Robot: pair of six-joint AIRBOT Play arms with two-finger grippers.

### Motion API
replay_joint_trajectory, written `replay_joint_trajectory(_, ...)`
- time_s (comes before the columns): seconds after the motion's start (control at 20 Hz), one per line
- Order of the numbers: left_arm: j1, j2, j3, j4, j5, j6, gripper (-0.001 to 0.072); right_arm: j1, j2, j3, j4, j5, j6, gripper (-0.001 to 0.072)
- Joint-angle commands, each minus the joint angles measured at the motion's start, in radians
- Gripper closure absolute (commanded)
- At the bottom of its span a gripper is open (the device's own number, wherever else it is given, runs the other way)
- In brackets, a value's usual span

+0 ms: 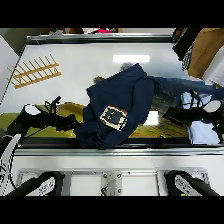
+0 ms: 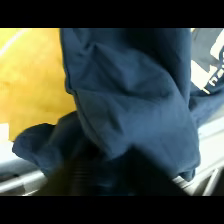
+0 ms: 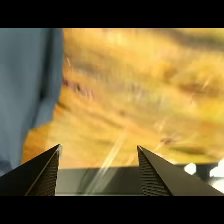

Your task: Fold the clothes and pants, and hang the long-sleeved shirts on hangers.

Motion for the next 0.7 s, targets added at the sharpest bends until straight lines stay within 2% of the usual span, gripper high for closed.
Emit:
replay_joint_trajectory(0.0, 0.009, -0.013, -0.003, -0.034, -0.008, 0.047, 0.0692, 0.014, -0.006, -0.175, 0.130, -0.136, 0.027, 0.0200)
replay_joint_trajectory(0.15, 0.043, 0.035, -0.004, -0.034, 0.021, 0.047, 0.0693, 0.109, -0.053, -0.209, 0.182, -0.252, 0.035, 0.0200)
replay_joint_trajectory(0.4, 0.089, 0.102, -0.004, -0.033, 0.031, 0.047, 0.0693, 0.297, -0.158, -0.209, 0.353, -0.503, 0.034, 0.0200)
replay_joint_trajectory(0.65, 0.088, 0.103, -0.004, -0.034, 0.037, 0.047, 0.0693, 0.389, -0.235, -0.171, 0.378, -0.552, 0.026, 0.0207)
